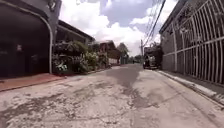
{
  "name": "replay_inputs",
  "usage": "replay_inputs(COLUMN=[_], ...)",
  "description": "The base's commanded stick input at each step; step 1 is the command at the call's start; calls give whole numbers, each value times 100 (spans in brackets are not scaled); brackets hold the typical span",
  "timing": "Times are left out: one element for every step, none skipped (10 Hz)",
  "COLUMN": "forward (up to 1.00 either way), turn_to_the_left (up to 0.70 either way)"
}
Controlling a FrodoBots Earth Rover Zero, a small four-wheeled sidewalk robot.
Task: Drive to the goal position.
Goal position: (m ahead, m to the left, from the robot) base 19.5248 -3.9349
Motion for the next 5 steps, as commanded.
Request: replay_inputs(forward=[85,85,85,85,85], turn_to_the_left=[0,-1,-27,-27,-10])
